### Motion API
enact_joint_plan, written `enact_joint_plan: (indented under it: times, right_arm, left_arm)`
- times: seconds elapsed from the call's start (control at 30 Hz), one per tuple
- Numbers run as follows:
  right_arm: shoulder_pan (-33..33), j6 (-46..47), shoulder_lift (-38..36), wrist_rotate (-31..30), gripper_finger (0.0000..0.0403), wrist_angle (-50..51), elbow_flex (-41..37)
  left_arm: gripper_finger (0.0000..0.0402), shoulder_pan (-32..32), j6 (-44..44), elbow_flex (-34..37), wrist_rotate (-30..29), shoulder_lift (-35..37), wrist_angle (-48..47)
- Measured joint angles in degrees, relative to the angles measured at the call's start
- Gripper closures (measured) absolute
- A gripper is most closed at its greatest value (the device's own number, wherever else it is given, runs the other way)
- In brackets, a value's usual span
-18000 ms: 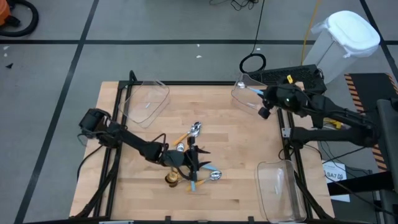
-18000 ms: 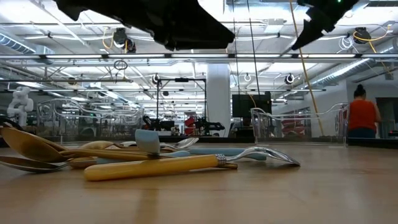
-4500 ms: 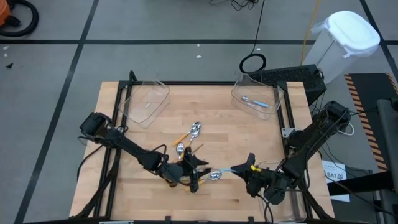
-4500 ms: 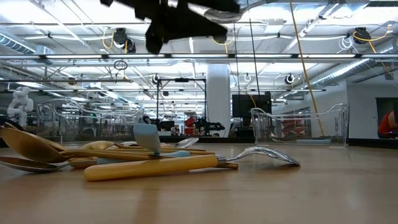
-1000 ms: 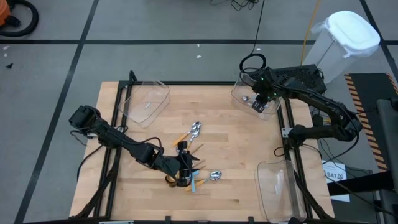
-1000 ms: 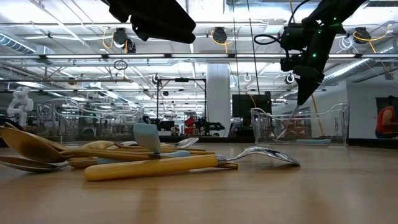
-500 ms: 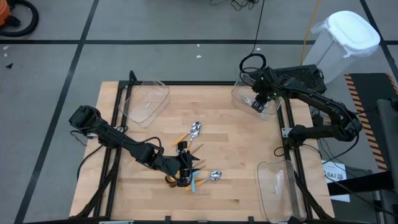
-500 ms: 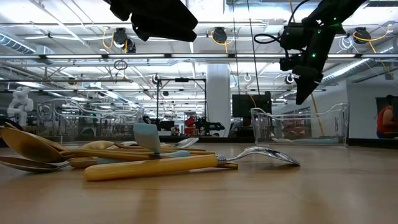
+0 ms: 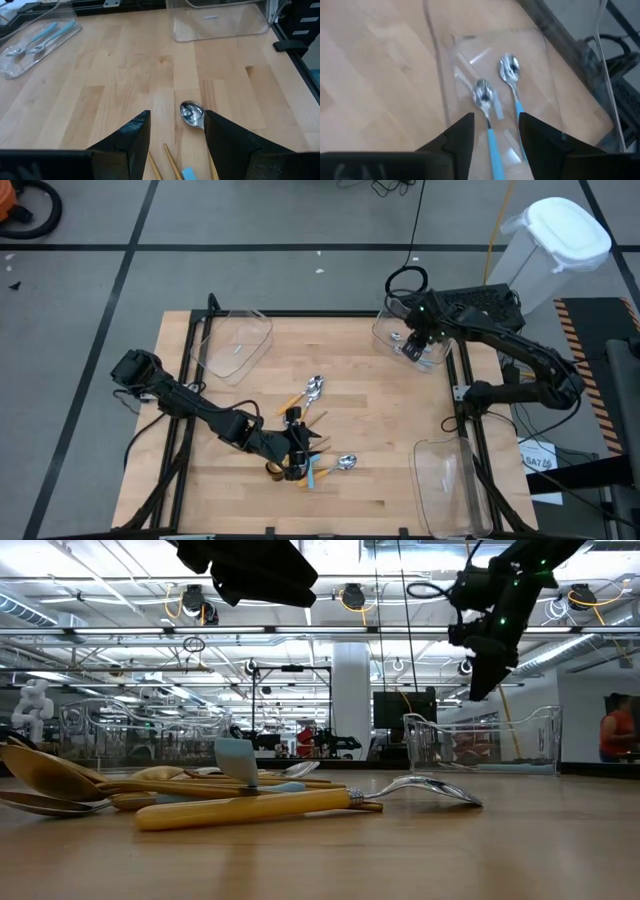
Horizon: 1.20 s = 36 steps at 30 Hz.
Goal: Sort silverware by color (type)
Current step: Put the blue spoon into the top right transparent bin
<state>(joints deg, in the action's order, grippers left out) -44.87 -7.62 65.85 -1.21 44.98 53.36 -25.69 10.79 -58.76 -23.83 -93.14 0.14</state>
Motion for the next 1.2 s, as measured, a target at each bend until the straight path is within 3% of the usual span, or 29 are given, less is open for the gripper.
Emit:
enact_joint_plan:
  times: [0.3,0.53,0.8,0.93,1.2]
  right_arm:
    - [10.8,6.4,-11.4,-0.1,0.0254,-1.0,0.0]
    - [26.1,13.1,-15.6,-0.6,0.0254,-1.3,0.0]
    - [47.9,19.0,-14.0,-9.0,0.0255,-12.1,-2.9]
    - [57.2,20.6,-11.4,-16.1,0.0255,-18.4,-5.6]
    - [69.0,19.5,-1.2,-19.6,0.0255,-28.8,-7.9]
  left_arm:
    - [0.0218,0.0,-0.1,0.0,0.0,0.0,-0.5]
    - [0.0218,0.0,0.6,0.0,-0.1,-0.7,-1.9]
    - [0.0218,-2.8,-1.7,0.0,0.9,-4.6,-3.4]
    - [0.0218,-4.6,-3.6,0.0,1.0,-4.8,-6.7]
    - [0.0218,-5.6,-9.8,0.0,7.9,-4.8,-11.1]
